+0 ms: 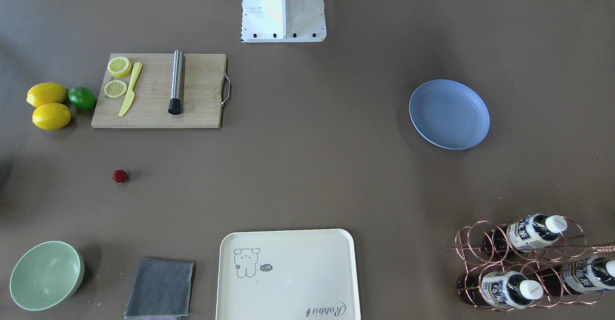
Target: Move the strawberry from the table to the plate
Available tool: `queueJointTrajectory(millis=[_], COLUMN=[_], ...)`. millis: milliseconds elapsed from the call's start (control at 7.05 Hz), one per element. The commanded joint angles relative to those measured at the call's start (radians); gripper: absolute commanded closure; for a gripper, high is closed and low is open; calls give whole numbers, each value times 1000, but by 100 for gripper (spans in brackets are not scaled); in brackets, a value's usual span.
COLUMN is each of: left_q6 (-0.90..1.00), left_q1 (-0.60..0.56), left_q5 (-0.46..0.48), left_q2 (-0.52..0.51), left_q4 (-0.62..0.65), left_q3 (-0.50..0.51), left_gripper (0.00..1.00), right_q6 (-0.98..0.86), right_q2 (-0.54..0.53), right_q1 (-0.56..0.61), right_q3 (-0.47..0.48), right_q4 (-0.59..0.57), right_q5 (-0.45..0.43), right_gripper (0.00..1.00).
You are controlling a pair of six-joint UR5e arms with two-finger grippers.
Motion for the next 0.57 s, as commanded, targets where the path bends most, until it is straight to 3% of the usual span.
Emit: queueJointTrajectory(millis=[0, 425], left_q6=[-2, -8], left_q1=[0, -2], left_q5=[-7, 4], left_q2=[-16, -47], left_q4=[0, -15], left_q3=[-6, -15], left_gripper=[2, 2], right_q6=[0, 0], right_q2=[0, 0], right_q1=[0, 0], right_q3=[0, 2], right_q4=[0, 0], right_q5=[0, 0], right_gripper=[0, 0])
